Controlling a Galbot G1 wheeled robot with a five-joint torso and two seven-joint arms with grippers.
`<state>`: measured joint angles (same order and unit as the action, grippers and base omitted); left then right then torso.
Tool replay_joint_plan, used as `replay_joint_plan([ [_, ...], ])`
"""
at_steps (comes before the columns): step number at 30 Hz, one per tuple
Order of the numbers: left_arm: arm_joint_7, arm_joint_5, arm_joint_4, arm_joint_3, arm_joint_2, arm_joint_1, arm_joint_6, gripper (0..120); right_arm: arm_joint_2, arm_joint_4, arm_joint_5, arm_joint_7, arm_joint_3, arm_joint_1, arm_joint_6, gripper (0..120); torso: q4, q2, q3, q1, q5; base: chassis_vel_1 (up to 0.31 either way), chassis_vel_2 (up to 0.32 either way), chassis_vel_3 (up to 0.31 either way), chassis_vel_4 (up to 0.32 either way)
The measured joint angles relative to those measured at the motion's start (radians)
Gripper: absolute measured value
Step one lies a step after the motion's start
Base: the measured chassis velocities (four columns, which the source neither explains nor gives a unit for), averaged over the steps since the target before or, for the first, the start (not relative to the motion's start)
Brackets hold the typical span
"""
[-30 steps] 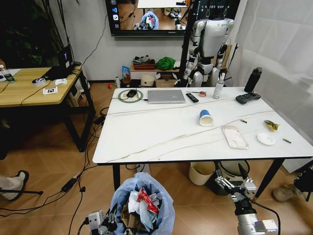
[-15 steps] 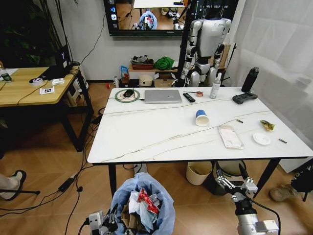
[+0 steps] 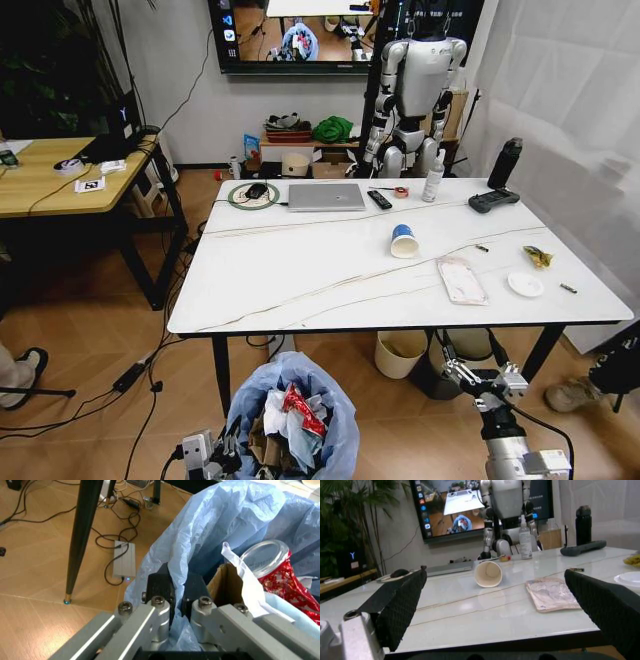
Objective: Pick up the trash bin and place the trash from the table into it.
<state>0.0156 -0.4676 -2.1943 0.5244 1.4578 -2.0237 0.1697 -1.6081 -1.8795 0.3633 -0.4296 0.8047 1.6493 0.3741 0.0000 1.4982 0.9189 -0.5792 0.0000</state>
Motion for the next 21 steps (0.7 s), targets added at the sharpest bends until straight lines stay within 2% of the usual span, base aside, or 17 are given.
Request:
replay_joint_plan([
  [21,0.002,0.008,-0.002,-0.003,0.007,-0.001,0.0,0,0.0,0.008,0.009,-0.002,-0.006,-0.012,-0.002,100,0.0,0.0,0.0,0.0,0.0001,-0.033,-0.03,0.026,0.023],
])
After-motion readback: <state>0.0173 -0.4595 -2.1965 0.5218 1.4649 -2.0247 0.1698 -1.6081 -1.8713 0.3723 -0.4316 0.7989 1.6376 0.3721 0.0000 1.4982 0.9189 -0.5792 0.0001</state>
